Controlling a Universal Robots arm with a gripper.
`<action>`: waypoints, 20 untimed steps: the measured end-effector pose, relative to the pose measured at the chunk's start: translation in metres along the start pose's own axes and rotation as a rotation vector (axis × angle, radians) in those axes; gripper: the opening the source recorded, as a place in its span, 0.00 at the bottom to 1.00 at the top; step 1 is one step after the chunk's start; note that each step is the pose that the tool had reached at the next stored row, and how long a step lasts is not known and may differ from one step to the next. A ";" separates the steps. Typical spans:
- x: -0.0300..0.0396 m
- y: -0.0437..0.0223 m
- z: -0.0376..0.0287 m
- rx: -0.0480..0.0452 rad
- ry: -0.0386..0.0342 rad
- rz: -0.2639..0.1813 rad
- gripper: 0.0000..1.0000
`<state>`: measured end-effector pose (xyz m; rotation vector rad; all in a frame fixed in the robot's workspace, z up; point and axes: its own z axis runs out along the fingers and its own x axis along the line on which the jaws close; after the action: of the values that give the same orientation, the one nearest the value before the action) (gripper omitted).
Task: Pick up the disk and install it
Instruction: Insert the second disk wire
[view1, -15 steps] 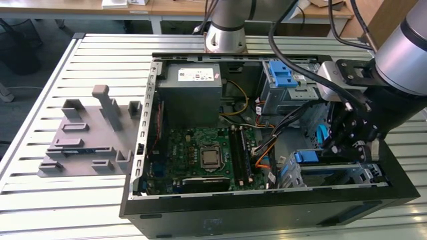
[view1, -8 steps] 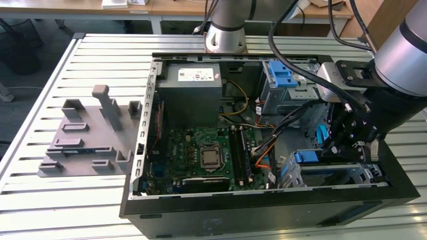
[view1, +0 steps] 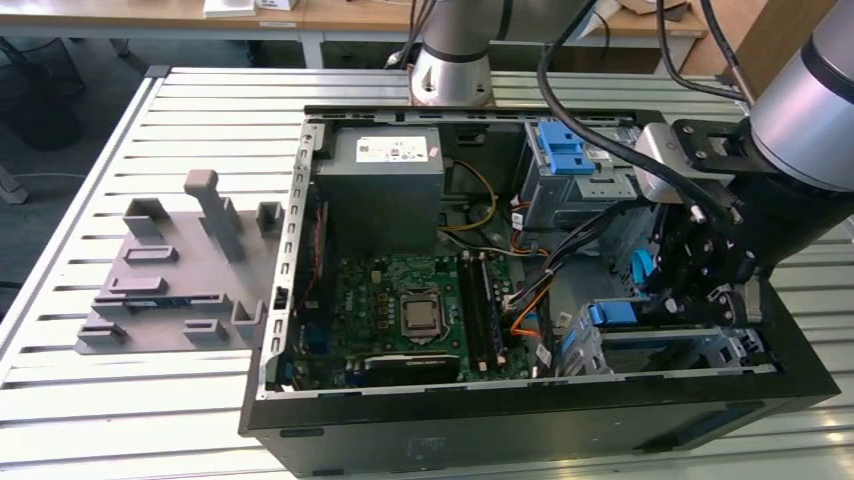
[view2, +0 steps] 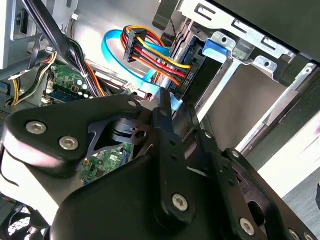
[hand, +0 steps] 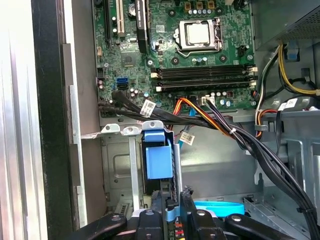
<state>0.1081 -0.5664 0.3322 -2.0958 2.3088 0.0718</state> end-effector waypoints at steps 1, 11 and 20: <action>0.0000 0.0000 -0.0010 -0.0001 -0.0002 0.000 0.29; -0.0005 0.0002 -0.0111 -0.0001 -0.0007 0.000 0.29; -0.0005 0.0002 -0.0099 -0.0001 -0.0005 0.000 0.15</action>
<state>0.1081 -0.5663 0.3421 -2.0956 2.3086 0.0724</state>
